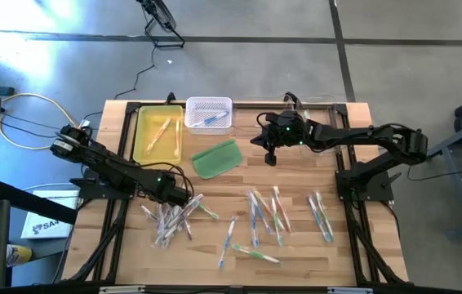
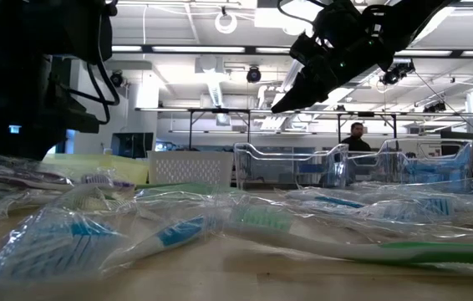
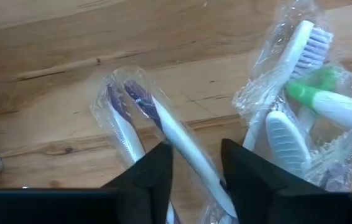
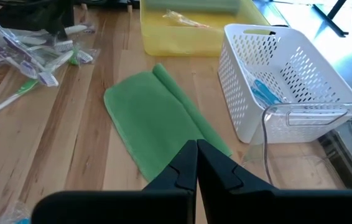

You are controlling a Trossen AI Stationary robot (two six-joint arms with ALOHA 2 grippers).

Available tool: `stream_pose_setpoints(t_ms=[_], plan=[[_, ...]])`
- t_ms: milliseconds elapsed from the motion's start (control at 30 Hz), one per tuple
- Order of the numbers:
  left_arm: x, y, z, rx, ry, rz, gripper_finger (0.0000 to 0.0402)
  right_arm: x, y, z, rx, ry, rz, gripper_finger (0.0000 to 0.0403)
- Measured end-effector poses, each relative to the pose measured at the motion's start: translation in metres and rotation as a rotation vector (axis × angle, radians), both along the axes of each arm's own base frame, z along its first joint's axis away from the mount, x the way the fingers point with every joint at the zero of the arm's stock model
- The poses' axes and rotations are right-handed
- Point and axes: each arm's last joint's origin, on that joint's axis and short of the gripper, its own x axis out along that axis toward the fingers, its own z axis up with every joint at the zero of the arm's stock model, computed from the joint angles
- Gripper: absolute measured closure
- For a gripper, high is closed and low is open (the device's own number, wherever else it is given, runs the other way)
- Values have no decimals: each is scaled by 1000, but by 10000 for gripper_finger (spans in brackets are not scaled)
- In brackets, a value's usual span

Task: Pick & Place Toothbrushes
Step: Put the violet toothbrush into the left transparent bin

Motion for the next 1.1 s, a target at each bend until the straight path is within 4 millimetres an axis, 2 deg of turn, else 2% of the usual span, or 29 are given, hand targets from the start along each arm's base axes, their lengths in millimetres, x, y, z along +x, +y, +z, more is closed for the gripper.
stream_pose_setpoints(t_ms=[233,367,533,700,833,1100], plan=[[0,0,0,1,3,-1,353,0,0,0,-5,1,3,401],[-1,0,1,0,-2,-2,377,0,0,0,-5,1,3,401],[3,0,5,13,-28,-4,371,0,0,0,-5,3,3,401],[11,-1,16,82,-75,-82,369,0,0,0,-6,3,4,401],[18,0,30,161,-102,-125,378,0,0,0,-6,3,4,401],[32,0,63,324,-177,-212,368,0,0,0,-6,4,4,401]])
